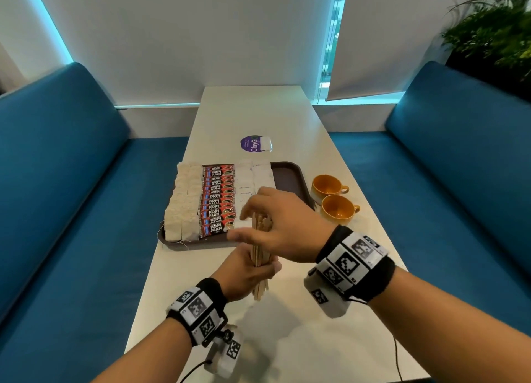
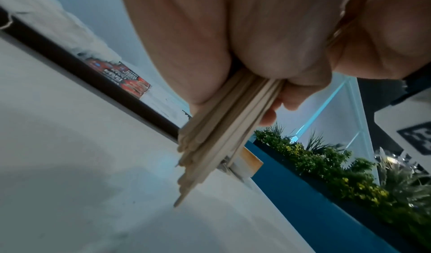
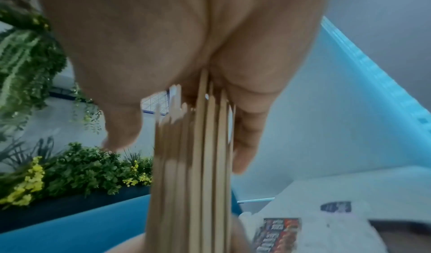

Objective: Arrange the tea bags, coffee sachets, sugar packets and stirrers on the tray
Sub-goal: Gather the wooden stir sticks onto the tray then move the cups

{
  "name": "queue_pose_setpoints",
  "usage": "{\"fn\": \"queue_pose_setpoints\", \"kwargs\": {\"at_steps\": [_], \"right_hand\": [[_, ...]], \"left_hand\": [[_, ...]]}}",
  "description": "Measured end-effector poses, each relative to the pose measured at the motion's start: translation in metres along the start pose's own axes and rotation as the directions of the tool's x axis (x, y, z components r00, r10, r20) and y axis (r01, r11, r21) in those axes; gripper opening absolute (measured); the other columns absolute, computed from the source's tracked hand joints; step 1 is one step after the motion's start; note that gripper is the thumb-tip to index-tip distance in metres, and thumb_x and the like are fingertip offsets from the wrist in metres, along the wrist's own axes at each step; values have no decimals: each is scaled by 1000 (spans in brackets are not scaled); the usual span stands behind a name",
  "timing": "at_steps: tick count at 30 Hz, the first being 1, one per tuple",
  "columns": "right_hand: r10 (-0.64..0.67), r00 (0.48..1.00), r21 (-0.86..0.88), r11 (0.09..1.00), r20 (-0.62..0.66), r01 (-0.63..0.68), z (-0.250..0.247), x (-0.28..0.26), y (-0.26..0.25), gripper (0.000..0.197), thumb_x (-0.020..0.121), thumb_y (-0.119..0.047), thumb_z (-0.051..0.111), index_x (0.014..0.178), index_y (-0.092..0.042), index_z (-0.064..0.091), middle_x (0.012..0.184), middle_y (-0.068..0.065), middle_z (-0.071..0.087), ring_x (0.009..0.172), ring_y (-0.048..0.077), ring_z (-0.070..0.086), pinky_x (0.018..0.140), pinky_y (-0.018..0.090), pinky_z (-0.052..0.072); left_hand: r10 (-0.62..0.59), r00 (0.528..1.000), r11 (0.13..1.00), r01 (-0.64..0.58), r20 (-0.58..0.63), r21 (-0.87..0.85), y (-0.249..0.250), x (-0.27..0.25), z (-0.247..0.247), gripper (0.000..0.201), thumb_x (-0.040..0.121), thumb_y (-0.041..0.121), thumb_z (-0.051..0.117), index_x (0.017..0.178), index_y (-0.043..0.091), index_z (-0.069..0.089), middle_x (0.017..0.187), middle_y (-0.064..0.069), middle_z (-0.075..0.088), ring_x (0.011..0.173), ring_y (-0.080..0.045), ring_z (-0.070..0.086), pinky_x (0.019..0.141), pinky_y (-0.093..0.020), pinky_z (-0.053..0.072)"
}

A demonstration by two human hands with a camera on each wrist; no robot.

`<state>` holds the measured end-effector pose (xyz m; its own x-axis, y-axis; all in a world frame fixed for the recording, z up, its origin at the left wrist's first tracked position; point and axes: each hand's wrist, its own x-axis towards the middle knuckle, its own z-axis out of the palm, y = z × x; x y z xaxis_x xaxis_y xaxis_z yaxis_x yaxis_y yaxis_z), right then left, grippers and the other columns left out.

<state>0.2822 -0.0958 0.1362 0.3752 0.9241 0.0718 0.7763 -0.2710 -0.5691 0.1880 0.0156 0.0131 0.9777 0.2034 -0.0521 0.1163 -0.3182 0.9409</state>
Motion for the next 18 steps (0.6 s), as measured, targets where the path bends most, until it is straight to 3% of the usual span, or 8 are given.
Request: {"fn": "queue_pose_setpoints", "kwargs": {"at_steps": [3,5,9,11,12,14,16,18], "right_hand": [[-54,991,110,992,-120,67,17,7,3,26,100,-42,59,113,-22,69,111,-8,59,104,5,53,89,18,44],[-75,992,121,989,-98,87,31,8,10,27,102,-35,57,105,-14,73,105,-5,62,99,5,53,86,15,42],[-132,989,141,980,-64,140,56,2,18,28,104,-27,54,90,-9,70,90,0,63,84,11,57,77,24,46],[-164,981,130,976,-99,176,65,0,21,29,103,-27,52,86,-10,68,88,0,61,82,14,56,77,34,49],[-170,979,131,974,-114,184,67,0,22,30,102,-28,52,85,-10,68,88,0,61,82,14,57,76,37,49],[-173,979,146,971,-112,188,66,0,21,30,101,-33,57,86,-12,70,88,-2,61,82,12,58,76,37,51],[-134,983,269,949,-126,164,60,-1,22,23,93,-38,71,97,-15,72,92,-4,65,87,9,62,80,33,54],[-36,982,484,866,-184,122,52,-4,30,52,76,-38,87,121,-25,63,106,-7,67,102,12,66,90,28,56]], "left_hand": [[-40,999,994,37,-27,-101,-9,3,0,36,82,27,78,97,-2,64,84,-23,67,76,-31,62,72,-52,52],[-26,999,994,23,-26,-108,-16,3,0,37,77,23,80,102,1,65,98,-26,68,92,-29,66,84,-59,51],[49,998,981,-40,-39,192,-31,0,4,39,77,27,79,108,36,56,109,16,64,103,8,61,88,-30,56],[-60,998,982,53,29,183,-25,-3,2,34,76,29,74,104,25,56,95,15,59,84,7,58,68,-13,44],[23,999,960,-15,-24,281,-26,-4,3,31,77,27,71,104,16,59,87,10,60,78,3,58,61,-7,33],[-1,1000,945,8,-23,328,-16,-3,-2,31,90,18,66,118,7,62,96,7,62,87,-6,63,65,-6,40],[-111,990,958,84,83,273,-22,-6,-4,46,92,34,67,134,16,59,122,8,61,112,-9,60,85,-10,44],[-95,987,977,67,133,200,-22,-4,-7,34,89,46,68,117,27,67,115,9,68,106,-8,62,90,-26,51]]}}
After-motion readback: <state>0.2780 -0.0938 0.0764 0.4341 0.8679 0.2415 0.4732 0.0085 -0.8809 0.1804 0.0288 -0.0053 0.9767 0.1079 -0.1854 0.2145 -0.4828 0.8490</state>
